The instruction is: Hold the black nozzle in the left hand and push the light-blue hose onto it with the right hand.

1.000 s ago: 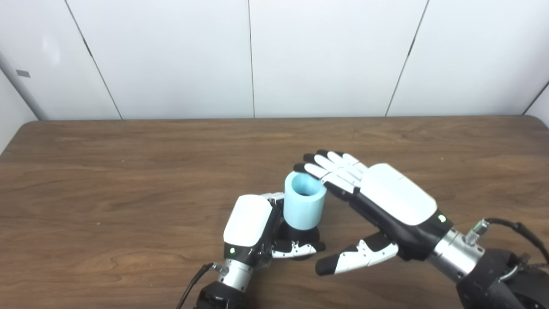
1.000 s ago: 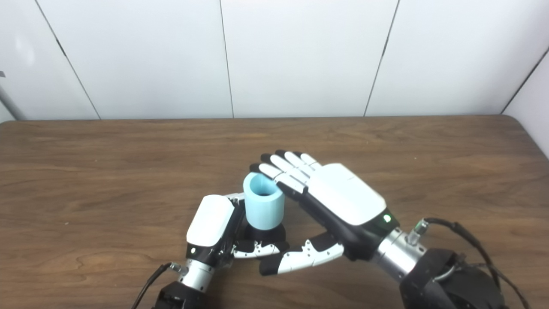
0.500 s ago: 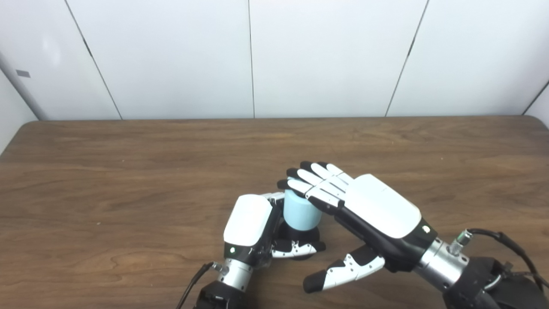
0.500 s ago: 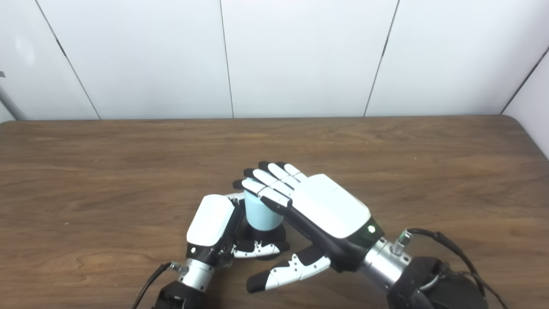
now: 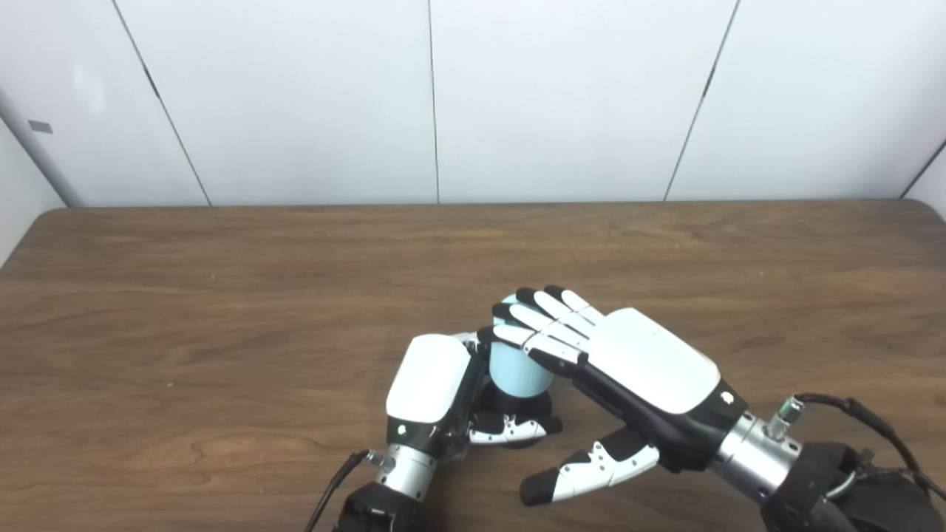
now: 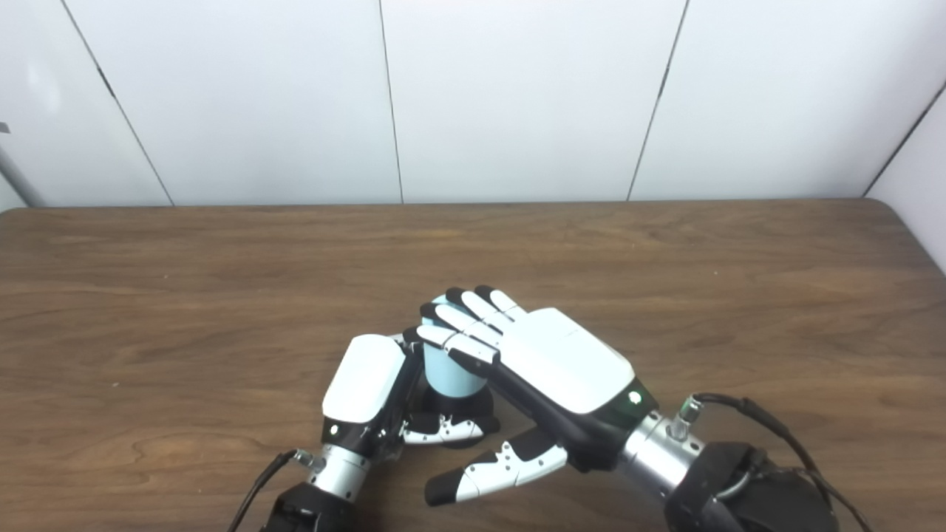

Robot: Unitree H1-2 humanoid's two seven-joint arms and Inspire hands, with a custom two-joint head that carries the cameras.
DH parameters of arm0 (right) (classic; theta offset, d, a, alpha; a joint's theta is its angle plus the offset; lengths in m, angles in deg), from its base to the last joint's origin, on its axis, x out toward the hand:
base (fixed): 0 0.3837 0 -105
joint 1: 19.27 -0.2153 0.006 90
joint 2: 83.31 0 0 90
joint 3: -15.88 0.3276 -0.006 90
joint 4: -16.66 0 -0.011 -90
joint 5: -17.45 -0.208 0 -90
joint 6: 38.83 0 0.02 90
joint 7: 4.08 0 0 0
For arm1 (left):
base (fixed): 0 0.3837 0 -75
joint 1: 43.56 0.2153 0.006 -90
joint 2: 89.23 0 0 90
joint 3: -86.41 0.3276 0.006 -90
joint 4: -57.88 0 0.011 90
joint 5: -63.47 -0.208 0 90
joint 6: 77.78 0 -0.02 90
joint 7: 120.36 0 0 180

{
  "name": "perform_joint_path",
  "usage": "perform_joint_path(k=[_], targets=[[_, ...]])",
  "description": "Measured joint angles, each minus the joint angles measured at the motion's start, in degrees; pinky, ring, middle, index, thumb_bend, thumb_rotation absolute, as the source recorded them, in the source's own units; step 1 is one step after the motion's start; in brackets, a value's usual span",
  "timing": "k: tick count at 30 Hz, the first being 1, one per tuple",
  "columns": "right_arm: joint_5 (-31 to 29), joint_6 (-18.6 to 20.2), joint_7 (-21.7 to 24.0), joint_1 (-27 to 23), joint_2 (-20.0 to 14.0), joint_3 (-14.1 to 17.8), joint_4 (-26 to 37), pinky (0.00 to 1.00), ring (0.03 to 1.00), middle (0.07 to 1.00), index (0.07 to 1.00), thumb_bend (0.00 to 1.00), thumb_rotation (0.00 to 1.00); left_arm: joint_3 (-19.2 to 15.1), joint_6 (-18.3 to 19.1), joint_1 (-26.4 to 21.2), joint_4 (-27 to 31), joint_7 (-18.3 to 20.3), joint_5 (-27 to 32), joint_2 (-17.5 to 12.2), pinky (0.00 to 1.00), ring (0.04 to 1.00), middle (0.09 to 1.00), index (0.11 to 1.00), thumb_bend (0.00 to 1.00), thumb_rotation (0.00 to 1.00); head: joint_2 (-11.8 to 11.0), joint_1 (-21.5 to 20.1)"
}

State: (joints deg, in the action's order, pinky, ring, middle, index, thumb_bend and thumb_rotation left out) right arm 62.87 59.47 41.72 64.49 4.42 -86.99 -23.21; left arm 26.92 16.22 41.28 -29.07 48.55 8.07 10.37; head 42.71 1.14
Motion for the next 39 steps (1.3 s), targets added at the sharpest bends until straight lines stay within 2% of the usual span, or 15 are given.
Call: perform_joint_path(k=[13,28,39], targets=[[-1.04,-1.27,-2.89,0.98,-0.13,0.14,-1.56,0.99,0.985,0.91,0.86,0.73,1.0,-0.03,0.03,0.05,0.15,0.47,-0.11,0.08,0.37,0.472,0.468,0.487,0.48,0.0,0.53,-0.09],[-2.75,-1.23,-4.08,1.79,-0.36,0.06,-2.24,0.95,0.957,0.904,0.86,0.73,1.0,-0.06,0.04,0.18,0.54,0.78,-0.41,0.11,0.36,0.464,0.456,0.49,0.48,0.0,0.97,-0.26],[-2.22,-2.0,-7.13,2.27,-0.6,-1.9,-3.96,0.94,0.948,0.904,0.875,0.72,1.0,-0.21,0.08,0.17,0.59,1.1,-0.4,0.37,0.36,0.465,0.444,0.495,0.48,0.0,1.05,-0.53]])
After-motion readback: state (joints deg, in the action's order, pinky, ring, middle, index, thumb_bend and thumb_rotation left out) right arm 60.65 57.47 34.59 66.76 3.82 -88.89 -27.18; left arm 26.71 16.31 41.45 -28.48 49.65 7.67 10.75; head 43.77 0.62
